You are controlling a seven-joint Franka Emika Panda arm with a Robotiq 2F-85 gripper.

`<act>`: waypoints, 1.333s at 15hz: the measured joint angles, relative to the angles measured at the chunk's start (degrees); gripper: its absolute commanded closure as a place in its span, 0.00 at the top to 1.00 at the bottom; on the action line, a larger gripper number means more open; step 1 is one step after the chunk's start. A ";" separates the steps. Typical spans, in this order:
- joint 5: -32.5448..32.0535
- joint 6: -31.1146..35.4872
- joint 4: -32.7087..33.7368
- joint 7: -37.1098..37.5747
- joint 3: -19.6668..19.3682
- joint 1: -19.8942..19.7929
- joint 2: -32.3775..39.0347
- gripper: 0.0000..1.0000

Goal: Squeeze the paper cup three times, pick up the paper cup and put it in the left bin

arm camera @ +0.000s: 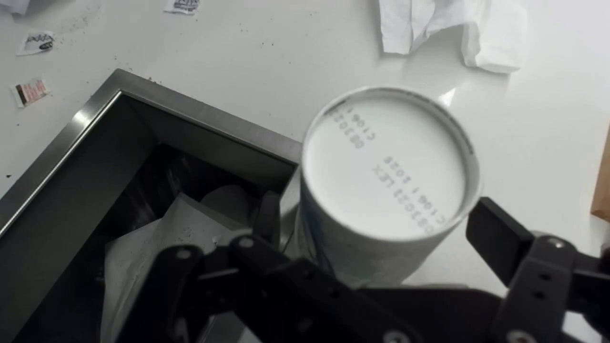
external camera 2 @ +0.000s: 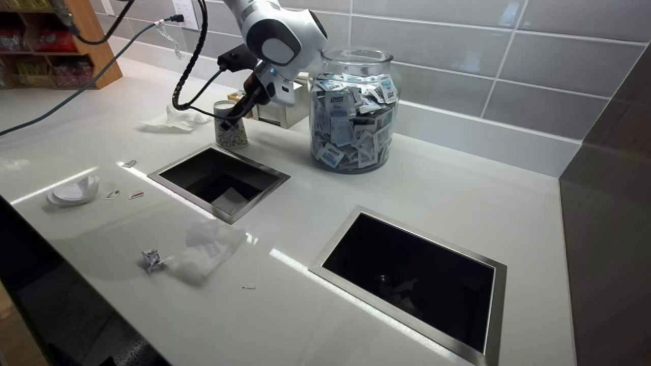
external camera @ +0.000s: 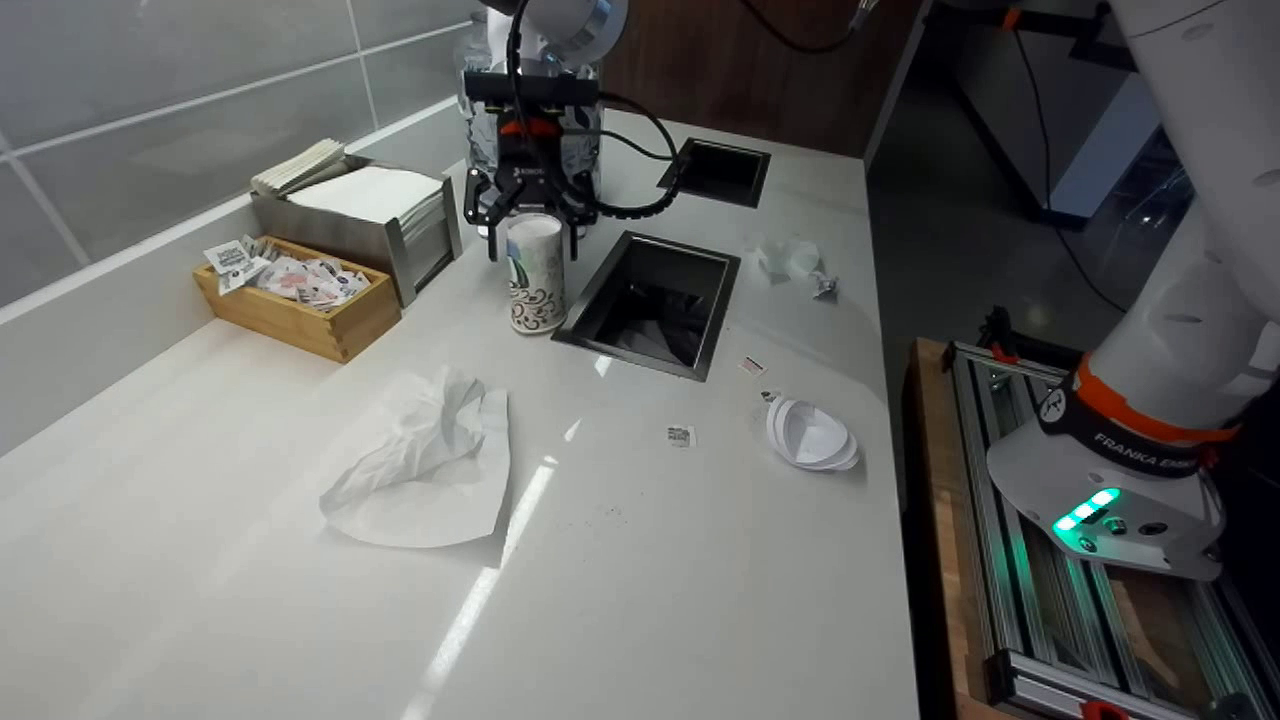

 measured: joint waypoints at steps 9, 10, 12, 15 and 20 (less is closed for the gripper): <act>2.73 0.00 -2.08 0.00 0.43 0.28 -0.55 0.52; 2.74 0.00 -2.22 0.00 0.43 0.33 -0.55 0.45; 2.81 0.00 -2.45 -0.01 0.45 0.36 -0.63 0.36; 3.04 0.00 -2.98 -0.16 0.46 0.35 -0.91 0.25; 3.47 -0.01 -3.76 -0.77 0.71 0.39 -0.99 0.11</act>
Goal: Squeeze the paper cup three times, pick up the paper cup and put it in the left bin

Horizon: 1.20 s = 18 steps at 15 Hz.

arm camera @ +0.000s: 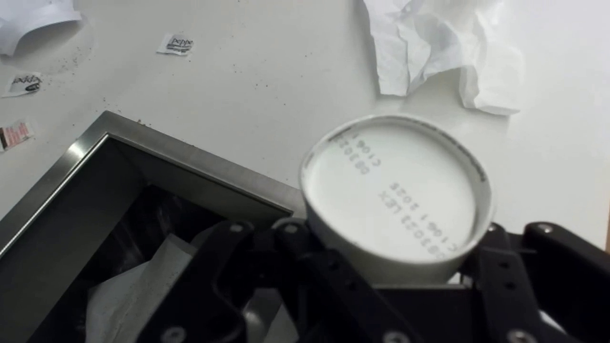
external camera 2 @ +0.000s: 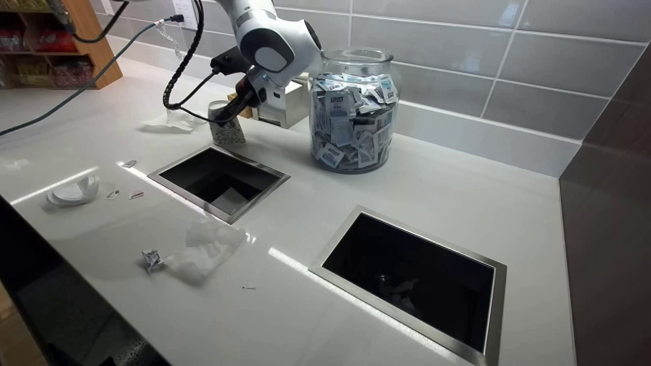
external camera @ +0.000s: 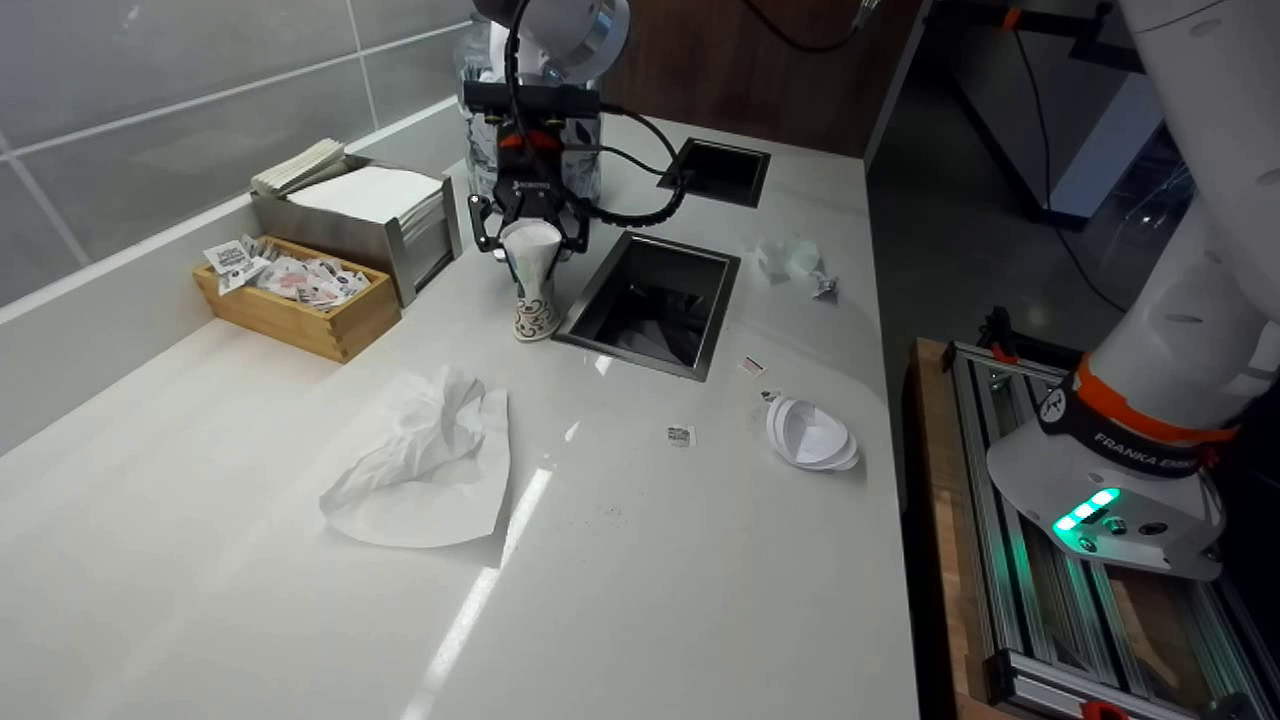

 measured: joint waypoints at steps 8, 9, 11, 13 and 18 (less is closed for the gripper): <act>0.59 0.00 -0.95 -0.93 0.12 0.06 -0.12 0.51; 0.59 0.00 -0.97 -0.94 0.12 0.07 -0.12 0.52; 0.59 -0.02 -0.98 -0.98 0.11 0.07 -0.20 0.66; 0.59 -0.05 -0.98 -1.05 0.03 0.06 -0.40 0.80; 0.56 -0.05 -1.01 -1.19 -0.46 -0.20 -1.07 1.00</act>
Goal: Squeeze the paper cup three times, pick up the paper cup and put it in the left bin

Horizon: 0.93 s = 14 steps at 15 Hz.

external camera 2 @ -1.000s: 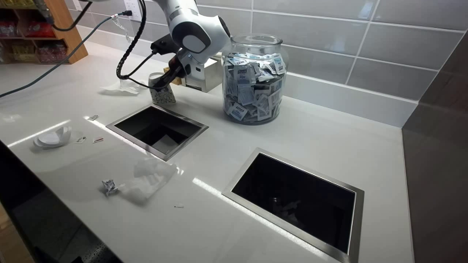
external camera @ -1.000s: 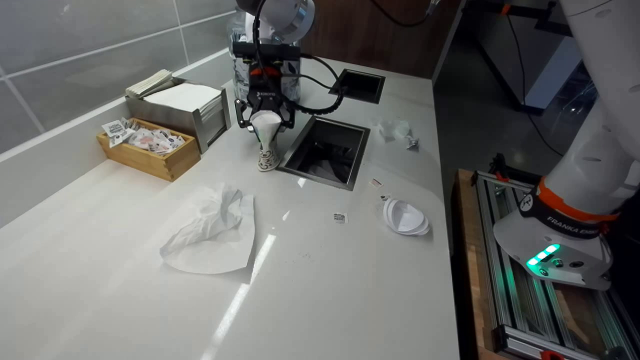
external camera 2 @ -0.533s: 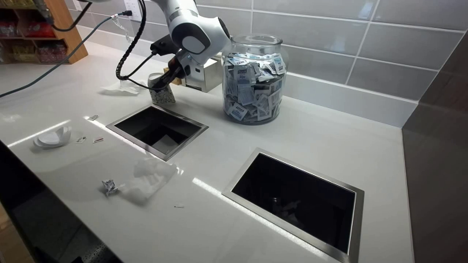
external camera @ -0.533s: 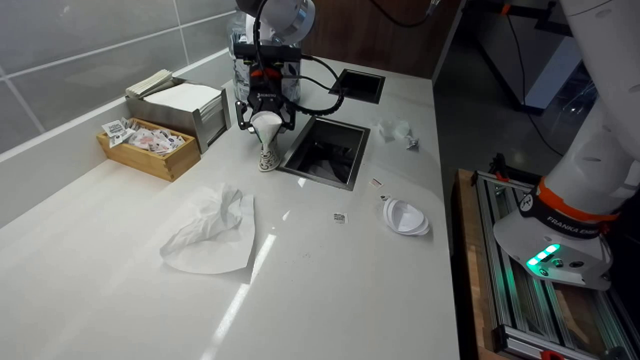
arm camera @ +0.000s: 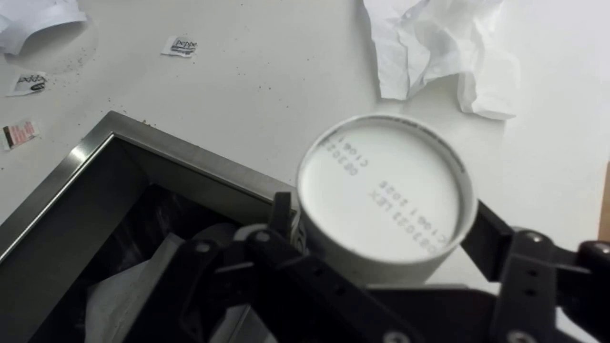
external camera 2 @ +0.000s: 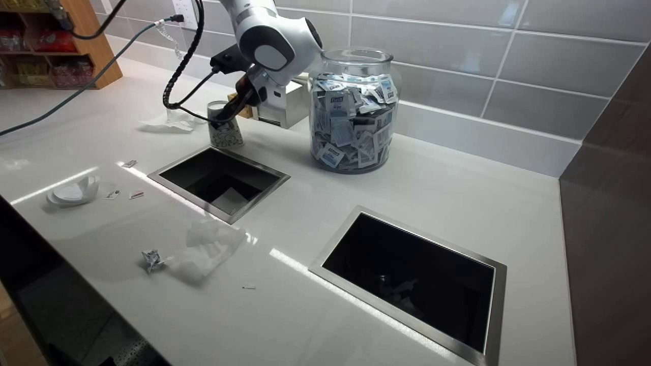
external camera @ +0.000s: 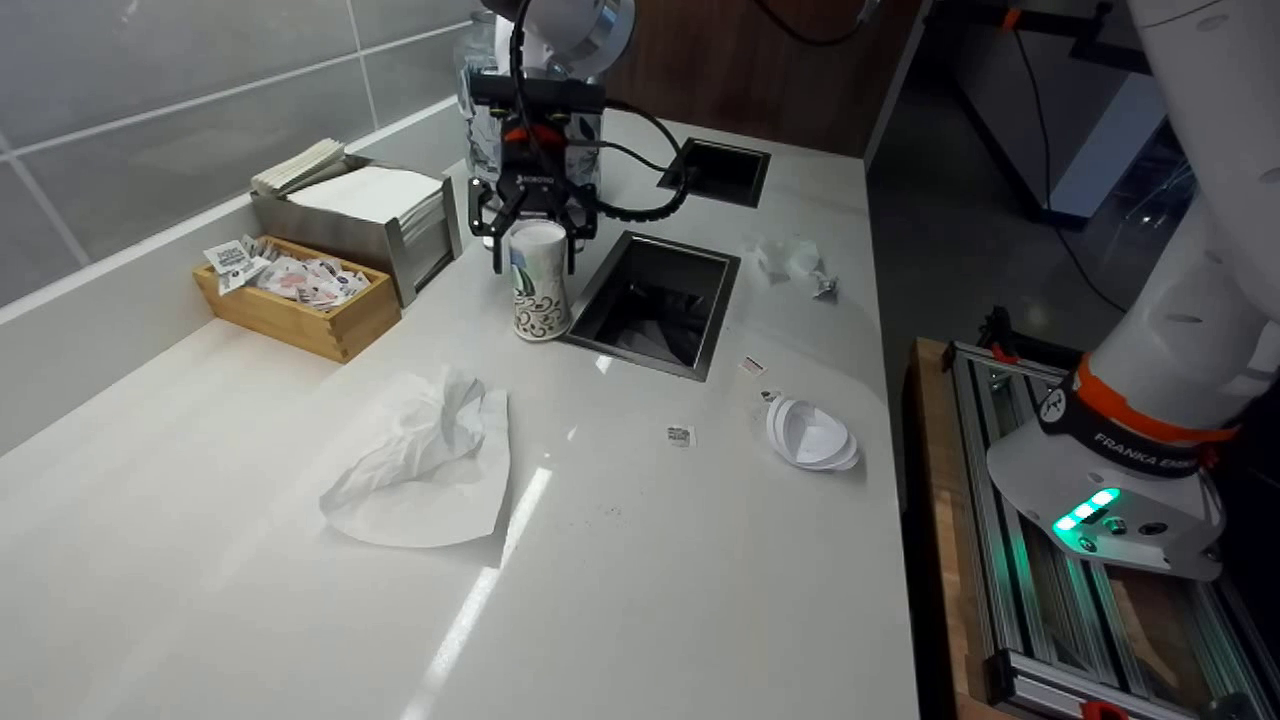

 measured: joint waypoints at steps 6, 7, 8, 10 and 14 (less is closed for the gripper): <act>-0.30 0.00 -0.63 0.00 -1.00 0.01 -0.74 1.00; -0.38 0.00 -0.77 0.00 -1.05 0.02 -0.79 1.00; -0.46 0.00 -0.98 0.00 -1.06 0.03 -0.83 1.00; -0.50 0.00 -1.38 0.00 -1.07 0.05 -0.83 1.00; -0.55 0.00 -1.85 0.00 -1.07 0.11 -0.61 0.75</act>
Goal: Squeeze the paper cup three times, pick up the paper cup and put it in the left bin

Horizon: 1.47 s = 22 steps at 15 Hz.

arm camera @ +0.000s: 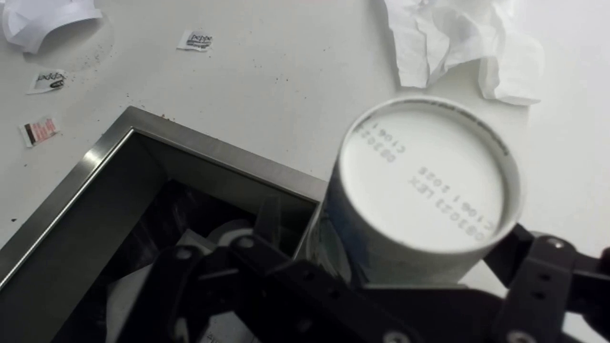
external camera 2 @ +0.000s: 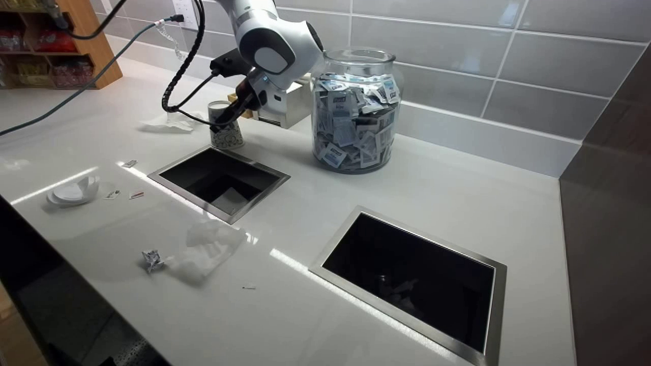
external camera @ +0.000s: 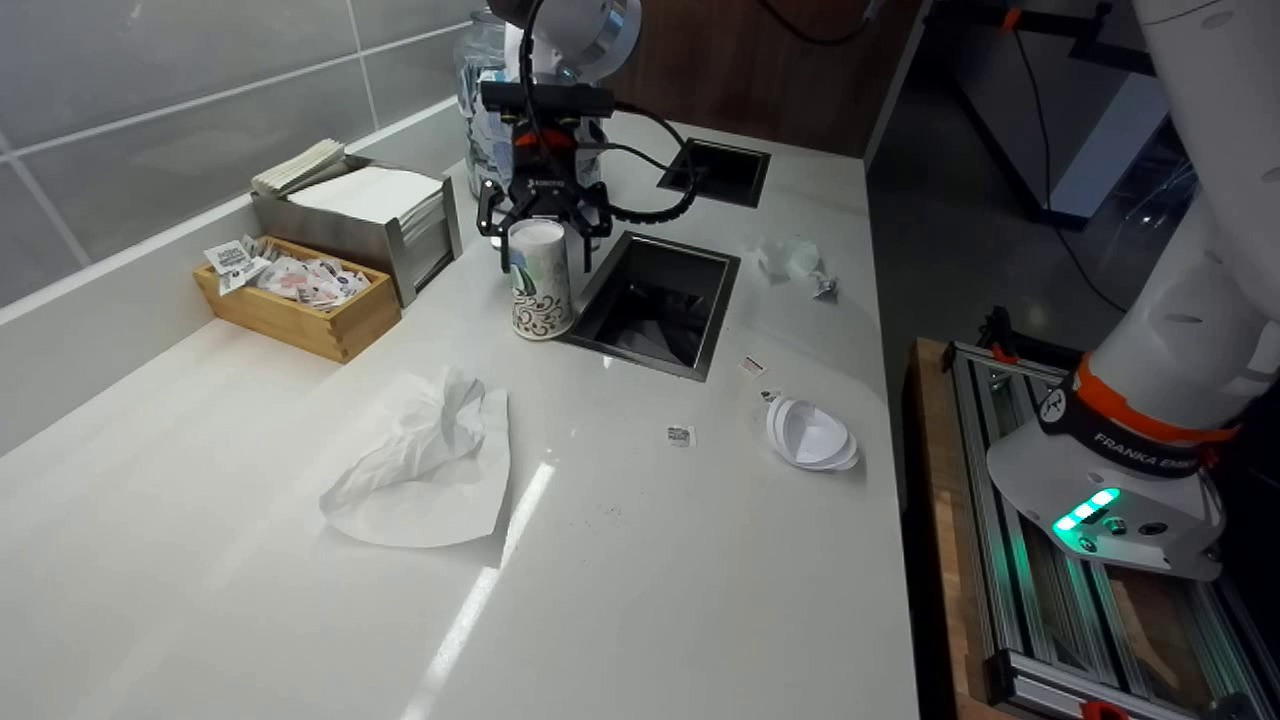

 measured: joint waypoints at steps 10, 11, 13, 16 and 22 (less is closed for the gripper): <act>-0.16 0.00 -0.68 -0.40 -0.11 -0.07 0.28 0.15; -0.16 0.00 -0.68 -0.40 -0.11 -0.07 0.28 0.09; -0.15 0.00 -0.69 -0.40 -0.11 -0.06 0.29 0.06; 0.15 0.00 -0.69 -0.47 0.00 -0.03 0.31 0.03; 1.53 0.01 -0.68 -0.62 1.02 0.21 0.30 0.03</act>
